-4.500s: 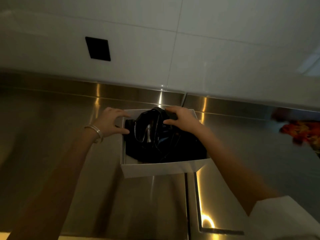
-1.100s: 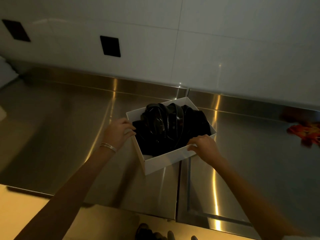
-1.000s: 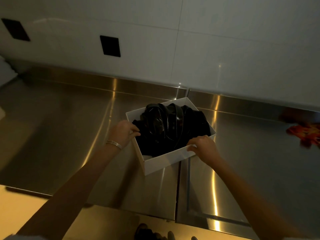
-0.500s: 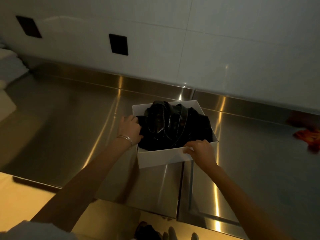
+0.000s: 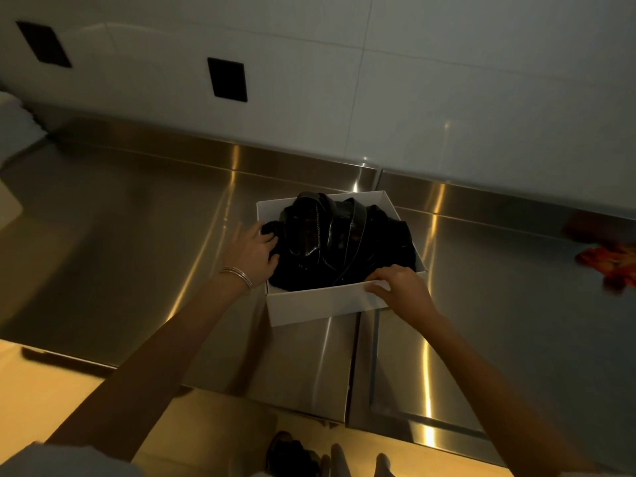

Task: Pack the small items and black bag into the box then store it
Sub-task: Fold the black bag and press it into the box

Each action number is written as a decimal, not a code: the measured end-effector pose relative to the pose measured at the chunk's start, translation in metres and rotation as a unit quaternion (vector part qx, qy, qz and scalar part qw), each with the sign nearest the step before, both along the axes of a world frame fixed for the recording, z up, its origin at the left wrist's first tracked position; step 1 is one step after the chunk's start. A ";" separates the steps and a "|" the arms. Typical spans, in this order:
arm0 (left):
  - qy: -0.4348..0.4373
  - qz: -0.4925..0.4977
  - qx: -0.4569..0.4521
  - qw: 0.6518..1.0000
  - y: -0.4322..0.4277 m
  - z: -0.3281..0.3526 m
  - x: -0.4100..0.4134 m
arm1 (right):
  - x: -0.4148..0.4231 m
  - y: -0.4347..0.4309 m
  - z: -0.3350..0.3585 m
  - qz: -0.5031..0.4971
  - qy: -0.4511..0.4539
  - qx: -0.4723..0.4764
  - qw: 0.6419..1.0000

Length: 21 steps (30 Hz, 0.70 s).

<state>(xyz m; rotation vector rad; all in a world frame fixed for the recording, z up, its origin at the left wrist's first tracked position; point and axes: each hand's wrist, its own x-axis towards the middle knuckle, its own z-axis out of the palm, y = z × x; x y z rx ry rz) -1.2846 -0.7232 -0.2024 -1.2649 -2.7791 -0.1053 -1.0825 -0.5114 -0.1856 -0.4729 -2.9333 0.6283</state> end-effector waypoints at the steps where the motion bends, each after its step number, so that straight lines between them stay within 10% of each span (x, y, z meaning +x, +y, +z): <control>1: -0.006 0.002 -0.030 1.000 0.003 0.002 0.000 | 0.000 -0.001 0.000 -0.001 -0.006 0.003 1.000; 9: -0.023 0.032 -0.211 0.977 0.015 0.016 -0.004 | -0.008 0.001 0.003 0.014 -0.017 0.001 1.000; 21: -0.076 -0.072 0.103 0.989 0.001 0.015 0.052 | -0.004 0.014 0.000 0.024 -0.062 0.058 0.996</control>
